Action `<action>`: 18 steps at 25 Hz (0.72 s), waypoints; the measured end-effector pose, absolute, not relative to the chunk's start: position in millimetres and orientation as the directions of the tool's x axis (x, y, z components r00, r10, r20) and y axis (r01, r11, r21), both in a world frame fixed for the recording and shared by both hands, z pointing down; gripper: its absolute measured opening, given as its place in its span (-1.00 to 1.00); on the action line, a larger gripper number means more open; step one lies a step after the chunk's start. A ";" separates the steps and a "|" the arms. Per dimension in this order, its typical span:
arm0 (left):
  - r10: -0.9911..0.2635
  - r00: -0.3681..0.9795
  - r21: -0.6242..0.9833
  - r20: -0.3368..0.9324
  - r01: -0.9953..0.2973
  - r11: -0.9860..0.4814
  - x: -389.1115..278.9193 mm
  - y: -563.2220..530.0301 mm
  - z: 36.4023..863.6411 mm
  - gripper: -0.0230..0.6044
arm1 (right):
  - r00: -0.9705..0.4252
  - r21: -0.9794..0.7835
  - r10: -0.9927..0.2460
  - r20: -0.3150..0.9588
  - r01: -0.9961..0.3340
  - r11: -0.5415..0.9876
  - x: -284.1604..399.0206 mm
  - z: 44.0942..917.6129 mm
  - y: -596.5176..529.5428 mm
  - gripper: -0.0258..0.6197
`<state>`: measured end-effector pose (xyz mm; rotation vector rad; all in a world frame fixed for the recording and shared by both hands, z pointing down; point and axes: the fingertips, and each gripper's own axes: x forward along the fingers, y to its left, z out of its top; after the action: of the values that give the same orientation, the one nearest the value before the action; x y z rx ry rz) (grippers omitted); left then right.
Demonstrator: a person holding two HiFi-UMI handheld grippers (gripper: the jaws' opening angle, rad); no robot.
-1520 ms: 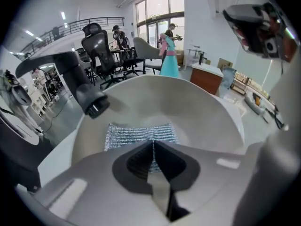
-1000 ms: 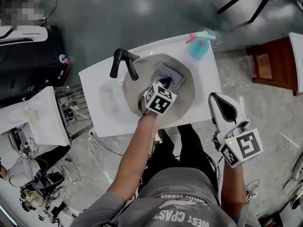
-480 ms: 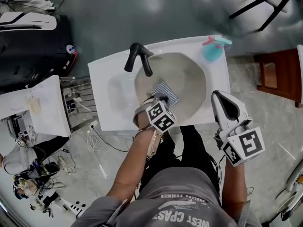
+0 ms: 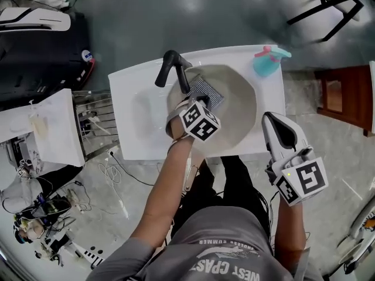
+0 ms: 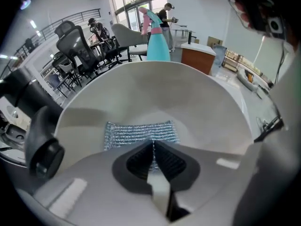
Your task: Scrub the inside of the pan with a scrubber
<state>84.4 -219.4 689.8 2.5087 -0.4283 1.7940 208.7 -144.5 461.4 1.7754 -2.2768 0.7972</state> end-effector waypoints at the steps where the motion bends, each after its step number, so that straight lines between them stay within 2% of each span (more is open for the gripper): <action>1: -0.197 0.307 -0.127 0.931 -0.232 -0.964 92.2 -219.0 691.8 -0.89 | -0.279 -0.315 -0.860 0.427 -0.938 0.148 214.3 462.5 -141.8 -0.92; 9: -0.078 0.381 -0.019 0.921 -0.158 -0.987 145.8 -182.7 701.5 -0.89 | -0.201 -0.309 -0.876 0.439 -0.949 0.063 251.5 467.4 -117.3 -0.92; 14: 0.019 0.347 0.054 0.938 -0.092 -0.994 129.2 -140.5 712.4 -0.89 | -0.181 -0.308 -0.882 0.435 -0.950 0.043 252.1 463.9 -109.9 -0.92; 18: 0.022 0.347 0.053 0.938 -0.081 -0.995 105.8 -121.5 702.5 -0.89 | -0.190 -0.308 -0.887 0.422 -0.950 0.057 238.3 453.4 -110.7 -0.92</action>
<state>105.8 -121.5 702.5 2.5029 -0.0552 1.7454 238.3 -110.7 453.4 1.9184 -2.1940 0.8019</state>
